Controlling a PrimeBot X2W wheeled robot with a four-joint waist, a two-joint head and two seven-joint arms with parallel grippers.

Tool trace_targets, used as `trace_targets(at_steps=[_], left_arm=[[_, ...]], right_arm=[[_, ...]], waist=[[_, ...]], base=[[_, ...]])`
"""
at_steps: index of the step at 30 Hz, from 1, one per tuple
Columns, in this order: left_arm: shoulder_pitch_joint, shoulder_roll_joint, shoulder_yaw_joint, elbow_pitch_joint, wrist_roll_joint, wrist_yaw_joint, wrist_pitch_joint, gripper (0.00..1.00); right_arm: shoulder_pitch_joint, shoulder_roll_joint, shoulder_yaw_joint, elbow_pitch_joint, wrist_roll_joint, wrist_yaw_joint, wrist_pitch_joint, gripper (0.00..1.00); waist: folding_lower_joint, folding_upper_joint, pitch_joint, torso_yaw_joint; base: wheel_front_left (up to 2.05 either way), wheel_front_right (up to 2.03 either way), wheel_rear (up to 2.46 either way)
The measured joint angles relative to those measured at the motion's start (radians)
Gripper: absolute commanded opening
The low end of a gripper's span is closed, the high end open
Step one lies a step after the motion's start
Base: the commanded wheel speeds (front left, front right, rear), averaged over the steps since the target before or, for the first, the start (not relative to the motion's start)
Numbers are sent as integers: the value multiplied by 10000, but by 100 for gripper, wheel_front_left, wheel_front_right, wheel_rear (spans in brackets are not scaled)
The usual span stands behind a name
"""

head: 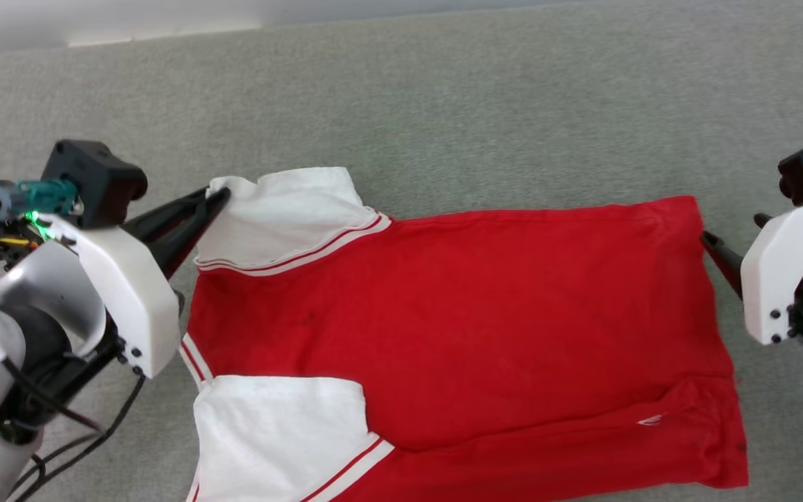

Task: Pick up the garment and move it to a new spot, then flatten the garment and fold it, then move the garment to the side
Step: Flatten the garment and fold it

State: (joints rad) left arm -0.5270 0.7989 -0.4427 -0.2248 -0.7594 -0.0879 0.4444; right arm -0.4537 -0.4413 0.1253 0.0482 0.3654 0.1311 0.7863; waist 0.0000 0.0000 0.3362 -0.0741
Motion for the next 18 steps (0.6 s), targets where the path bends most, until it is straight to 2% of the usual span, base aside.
trace_targets(at_steps=[4, 7, 11, 18], left_arm=[[300, 42, 0, -692, 105, 132, -167, 0], [365, 25, -67, -999, 203, 186, -182, 0], [341, -104, -153, -1248, 359, 219, -297, 0], [310, -337, -347, -1283, 410, 215, -487, 0]], right_arm=[[-606, -100, -81, 704, 222, 0, 1076, 100], [-926, -125, -157, 1235, 416, 0, 1484, 100], [-1231, -410, -29, 1896, 173, 0, 1488, 100], [-1310, -437, 368, 2556, 337, -25, 976, 100]], waist=[[1, 0, 268, 326], [0, 0, 484, 594], [0, 0, 774, 944], [0, 0, 1032, 1441]], base=[[0, 0, 0], [0, 0, 0], [0, 0, 0], [0, 0, 0]])
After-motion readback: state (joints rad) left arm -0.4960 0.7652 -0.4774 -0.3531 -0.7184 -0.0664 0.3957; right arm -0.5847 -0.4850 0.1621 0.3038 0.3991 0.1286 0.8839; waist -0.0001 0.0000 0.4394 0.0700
